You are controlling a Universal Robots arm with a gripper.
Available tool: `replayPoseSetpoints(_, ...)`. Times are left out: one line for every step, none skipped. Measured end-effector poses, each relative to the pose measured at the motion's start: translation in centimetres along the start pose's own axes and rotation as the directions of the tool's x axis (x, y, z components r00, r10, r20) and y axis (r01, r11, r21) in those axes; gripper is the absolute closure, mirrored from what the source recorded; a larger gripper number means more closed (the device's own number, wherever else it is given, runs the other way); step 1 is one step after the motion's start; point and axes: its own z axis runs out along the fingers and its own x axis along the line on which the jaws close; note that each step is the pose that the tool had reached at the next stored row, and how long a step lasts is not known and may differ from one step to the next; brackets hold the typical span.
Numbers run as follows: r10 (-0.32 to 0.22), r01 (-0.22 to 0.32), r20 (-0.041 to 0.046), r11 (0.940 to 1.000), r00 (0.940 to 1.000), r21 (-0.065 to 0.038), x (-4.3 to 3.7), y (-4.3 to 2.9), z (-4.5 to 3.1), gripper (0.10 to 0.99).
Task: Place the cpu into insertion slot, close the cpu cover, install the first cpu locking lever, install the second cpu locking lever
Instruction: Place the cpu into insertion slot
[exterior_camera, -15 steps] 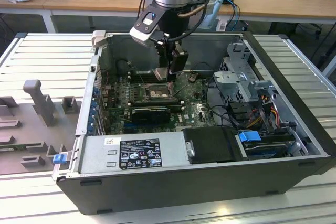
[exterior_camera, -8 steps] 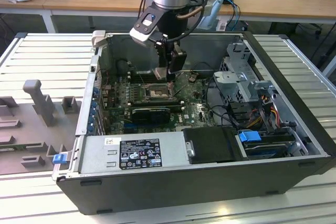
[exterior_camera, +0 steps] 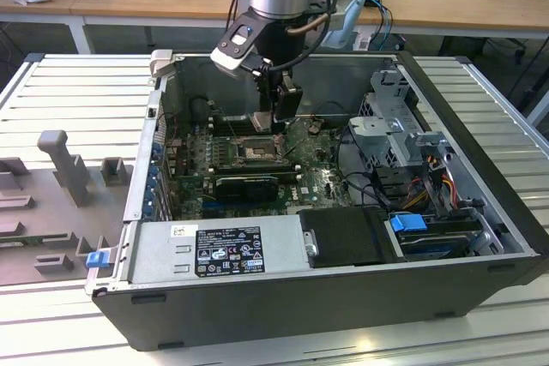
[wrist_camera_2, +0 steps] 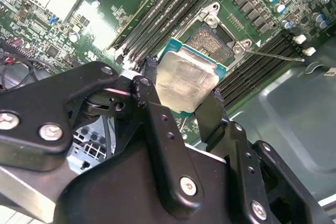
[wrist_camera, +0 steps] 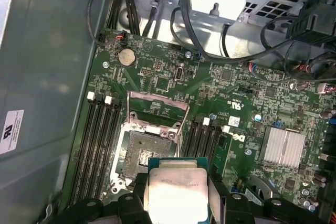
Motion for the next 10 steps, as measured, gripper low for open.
replayPoseSetpoints(0.002,-0.002,0.0004,1.0000,1.0000,0.000,0.03,0.01,0.04,0.545)
replayPoseSetpoints(0.004,-0.004,0.0007,1.0000,1.0000,0.000,0.06,0.02,0.07,0.545)
replayPoseSetpoints(0.006,-0.006,0.0013,1.0000,1.0000,0.000,0.12,0.03,0.11,0.545)
replayPoseSetpoints(0.010,-0.010,0.0024,0.9999,0.9999,0.001,0.20,0.05,0.18,0.545)
replayPoseSetpoints(0.012,-0.012,0.0027,0.9999,0.9999,0.001,0.23,0.06,0.21,0.545)
replayPoseSetpoints(0.016,-0.016,0.0034,0.9999,0.9999,0.001,0.29,0.07,0.28,0.545)
replayPoseSetpoints(0.021,-0.021,0.0045,0.9998,0.9998,0.001,0.38,0.08,0.36,0.545)
replayPoseSetpoints(0.026,-0.026,0.0055,0.9996,0.9996,0.001,0.49,0.11,0.45,0.545)
replayPoseSetpoints(0.032,-0.032,0.0068,0.9995,0.9995,0.002,0.60,0.13,0.53,0.545)
replayPoseSetpoints(0.035,-0.035,0.0078,0.9994,0.9993,0.002,0.71,0.15,0.59,0.545)
